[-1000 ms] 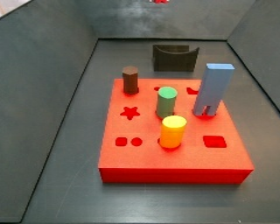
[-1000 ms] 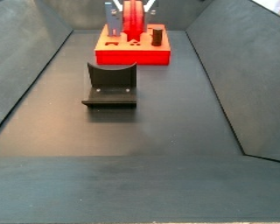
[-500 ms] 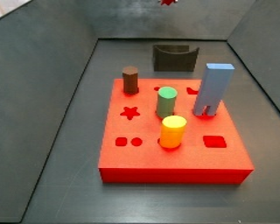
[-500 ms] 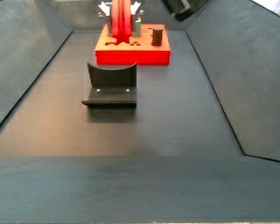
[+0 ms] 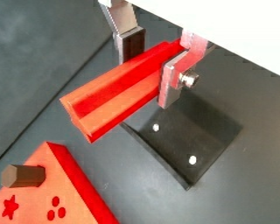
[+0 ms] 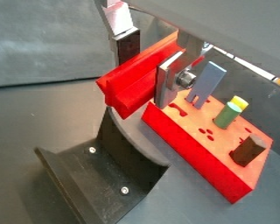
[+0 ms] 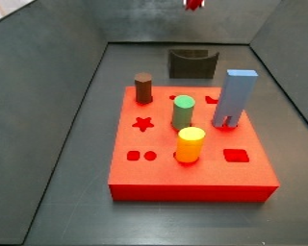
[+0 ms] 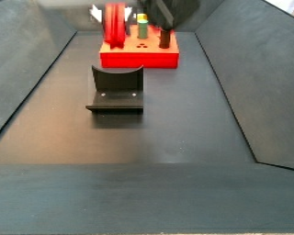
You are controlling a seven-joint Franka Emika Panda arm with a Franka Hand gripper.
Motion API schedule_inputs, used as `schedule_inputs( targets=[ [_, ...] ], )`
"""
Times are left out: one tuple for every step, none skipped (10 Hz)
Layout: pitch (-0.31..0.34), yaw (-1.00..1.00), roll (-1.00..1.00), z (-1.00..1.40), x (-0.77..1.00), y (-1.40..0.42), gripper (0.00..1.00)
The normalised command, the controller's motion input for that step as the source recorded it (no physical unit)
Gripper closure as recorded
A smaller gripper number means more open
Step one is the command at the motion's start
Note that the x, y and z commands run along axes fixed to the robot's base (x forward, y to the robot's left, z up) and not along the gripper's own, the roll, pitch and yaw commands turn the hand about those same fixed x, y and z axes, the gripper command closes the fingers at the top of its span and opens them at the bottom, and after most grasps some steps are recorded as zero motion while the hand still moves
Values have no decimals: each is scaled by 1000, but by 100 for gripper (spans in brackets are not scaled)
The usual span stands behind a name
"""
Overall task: Pick up the star object. Move up. Place the star object on the fixture. Regrasp the star object. Move to above the board. Insert the star object.
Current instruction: Place the star object on the fixture.
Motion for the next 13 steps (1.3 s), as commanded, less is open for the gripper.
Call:
schedule_inputs(
  targets=[
    [-45,-135,-1000,-1000,111,75,100],
    [-30,-127,-1000,-1000,121,75,100],
    [-13,-119,-1000,-1000,134,82,100],
    [4,-113,-1000,-1000,144,92,100],
    [13,-102,-894,-1000,152,97,100],
    [20,-87,-680,-1000,163,104,100],
    [26,-81,-571,-1000,167,109,100],
    [39,-75,-358,-1000,177,117,100],
    [46,-74,-242,-1000,182,112,100],
    [46,-77,-179,-818,150,92,100],
    [42,-84,-168,-697,129,86,100],
    [33,-81,-123,-583,90,81,100],
    [29,-78,-115,-583,82,75,100]
  ],
)
